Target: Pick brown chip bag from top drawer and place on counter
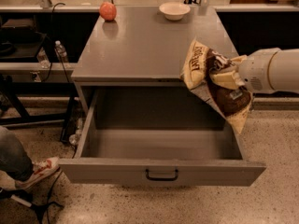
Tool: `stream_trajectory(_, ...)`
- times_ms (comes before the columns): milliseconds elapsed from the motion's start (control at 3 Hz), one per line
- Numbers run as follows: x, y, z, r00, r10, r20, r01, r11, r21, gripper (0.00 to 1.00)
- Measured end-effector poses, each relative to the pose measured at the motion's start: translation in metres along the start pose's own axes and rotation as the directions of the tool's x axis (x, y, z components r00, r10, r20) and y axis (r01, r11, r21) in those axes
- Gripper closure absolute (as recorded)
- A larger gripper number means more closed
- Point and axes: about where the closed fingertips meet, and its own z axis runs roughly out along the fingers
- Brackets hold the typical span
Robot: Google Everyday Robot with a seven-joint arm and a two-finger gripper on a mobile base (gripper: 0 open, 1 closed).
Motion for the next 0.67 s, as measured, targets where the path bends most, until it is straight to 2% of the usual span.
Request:
stream_trajectory(333, -0.044, -0.029, 0.031, 0.992, -0.105, 0.064, 0.105, 0.9944, -0.001, 1.0)
stream_trajectory(667, -0.073, -0.076, 0.102, 0.982, -0.18, 0.064, 0.182, 0.983, -0.024, 1.0)
